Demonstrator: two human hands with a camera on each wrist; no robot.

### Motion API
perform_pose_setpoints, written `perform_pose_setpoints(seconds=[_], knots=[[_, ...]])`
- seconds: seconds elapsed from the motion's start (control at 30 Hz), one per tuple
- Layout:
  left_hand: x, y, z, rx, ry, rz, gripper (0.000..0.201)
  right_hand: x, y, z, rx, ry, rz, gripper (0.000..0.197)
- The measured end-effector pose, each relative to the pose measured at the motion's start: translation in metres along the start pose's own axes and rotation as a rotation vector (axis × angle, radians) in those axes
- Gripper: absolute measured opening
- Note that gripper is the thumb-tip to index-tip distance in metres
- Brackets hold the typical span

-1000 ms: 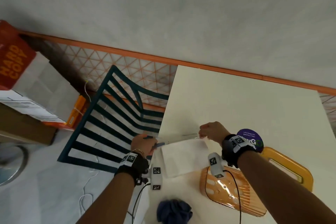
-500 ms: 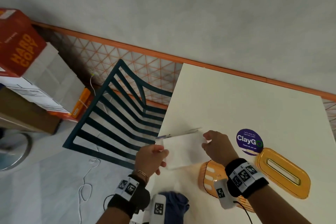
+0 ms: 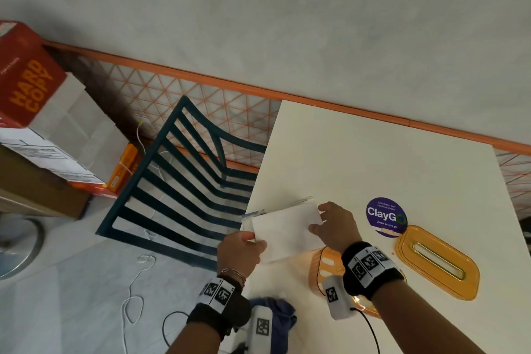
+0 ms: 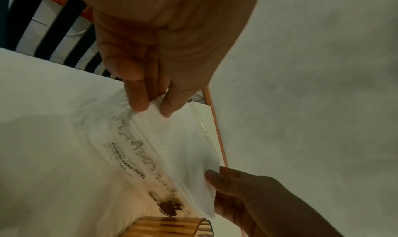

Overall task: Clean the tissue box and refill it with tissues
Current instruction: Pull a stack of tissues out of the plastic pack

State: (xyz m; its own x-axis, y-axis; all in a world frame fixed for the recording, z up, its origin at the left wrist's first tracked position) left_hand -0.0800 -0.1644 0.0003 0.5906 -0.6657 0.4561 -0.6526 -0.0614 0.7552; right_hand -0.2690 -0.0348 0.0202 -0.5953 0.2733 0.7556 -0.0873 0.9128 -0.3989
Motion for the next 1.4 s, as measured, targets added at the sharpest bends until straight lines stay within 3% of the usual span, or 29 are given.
perform_pose_setpoints(seconds=[0.3,0.5,0.63,0.8,1.0,1.1,1.2,1.3,1.4], knots=[[-0.006,-0.011,0.008,0.021,0.025,-0.037,0.029,0.005,0.002,-0.001,-0.056,-0.049,-0.029,0.060],[-0.009,-0.014,0.009,0.052,0.005,-0.069,0.030,0.008,0.001,-0.007,-0.134,-0.138,-0.058,0.029],[-0.009,-0.014,0.010,0.075,0.006,-0.143,0.031,0.008,0.005,-0.007,-0.159,-0.167,-0.047,0.031],[-0.012,-0.017,0.009,0.066,-0.010,-0.225,0.035,0.004,0.010,-0.001,-0.189,-0.137,0.002,0.072],[-0.011,-0.011,0.005,0.029,-0.042,-0.287,0.033,-0.001,0.010,-0.002,-0.151,-0.101,-0.029,0.072],[-0.009,-0.006,0.002,-0.045,-0.015,-0.185,0.035,-0.005,0.006,-0.008,-0.050,0.016,-0.110,0.074],[-0.007,-0.003,-0.003,-0.113,0.020,-0.084,0.039,-0.011,-0.005,-0.018,0.228,0.181,-0.267,0.077],[-0.007,-0.002,-0.007,-0.159,0.042,-0.052,0.046,-0.020,-0.022,-0.026,0.520,0.119,-0.436,0.084],[-0.009,-0.003,-0.008,-0.195,0.024,-0.047,0.046,-0.029,-0.041,-0.030,0.658,-0.014,-0.529,0.088]])
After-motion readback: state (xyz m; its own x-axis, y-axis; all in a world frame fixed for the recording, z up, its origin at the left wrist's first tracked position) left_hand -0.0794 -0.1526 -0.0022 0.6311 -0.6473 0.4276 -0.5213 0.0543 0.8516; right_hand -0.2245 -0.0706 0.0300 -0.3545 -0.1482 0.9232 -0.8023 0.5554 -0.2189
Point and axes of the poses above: each hand's wrist, its own z-axis towards the middle knuckle, its own x-axis out of the back of the hand, y = z × x, the point moved 1 cm from there along z, towards the middle knuckle, and after that the axes turned 9 degrees about -x, right-handed, at the moved point
